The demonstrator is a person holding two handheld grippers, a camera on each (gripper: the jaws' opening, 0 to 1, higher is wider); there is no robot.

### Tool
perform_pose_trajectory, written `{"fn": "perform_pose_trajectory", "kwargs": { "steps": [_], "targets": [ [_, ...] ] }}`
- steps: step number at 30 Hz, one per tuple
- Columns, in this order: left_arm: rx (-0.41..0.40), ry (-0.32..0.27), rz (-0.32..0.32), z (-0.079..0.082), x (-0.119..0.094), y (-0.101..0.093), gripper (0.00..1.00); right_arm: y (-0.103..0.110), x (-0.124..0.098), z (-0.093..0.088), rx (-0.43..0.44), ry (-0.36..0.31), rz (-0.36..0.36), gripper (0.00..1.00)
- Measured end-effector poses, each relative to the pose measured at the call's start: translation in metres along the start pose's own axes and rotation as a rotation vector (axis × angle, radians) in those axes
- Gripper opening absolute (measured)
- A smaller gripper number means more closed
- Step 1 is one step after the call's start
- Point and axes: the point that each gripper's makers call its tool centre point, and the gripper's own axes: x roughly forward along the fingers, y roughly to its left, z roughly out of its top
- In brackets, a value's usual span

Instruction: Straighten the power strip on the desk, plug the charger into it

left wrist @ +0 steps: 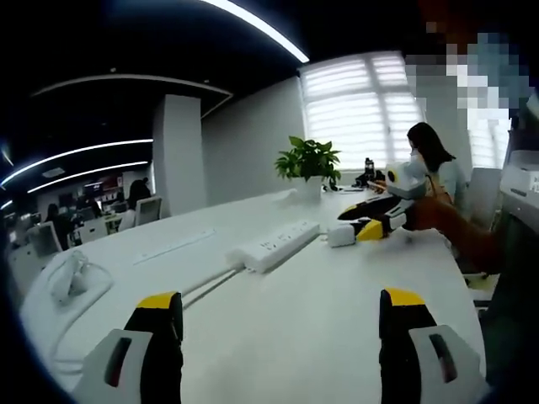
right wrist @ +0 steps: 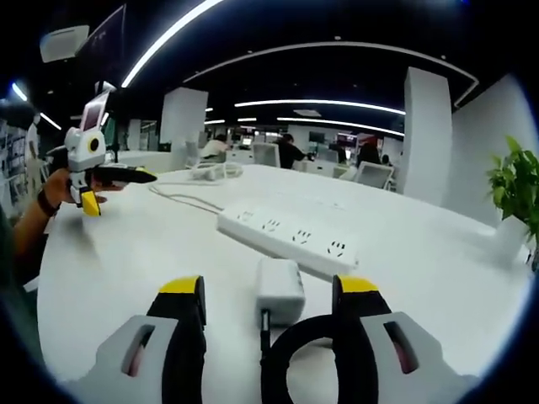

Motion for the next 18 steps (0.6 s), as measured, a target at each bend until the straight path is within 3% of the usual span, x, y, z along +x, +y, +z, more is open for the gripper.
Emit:
{"fn": "perform_pose_trajectory", "kwargs": {
  "steps": [18],
  "targets": [
    [-0.010,-0.007,0.004,-0.001,-0.003,0.004,0.99,0.001,0.018,-0.002,-0.027,0.038,0.049,0.53]
  ]
}}
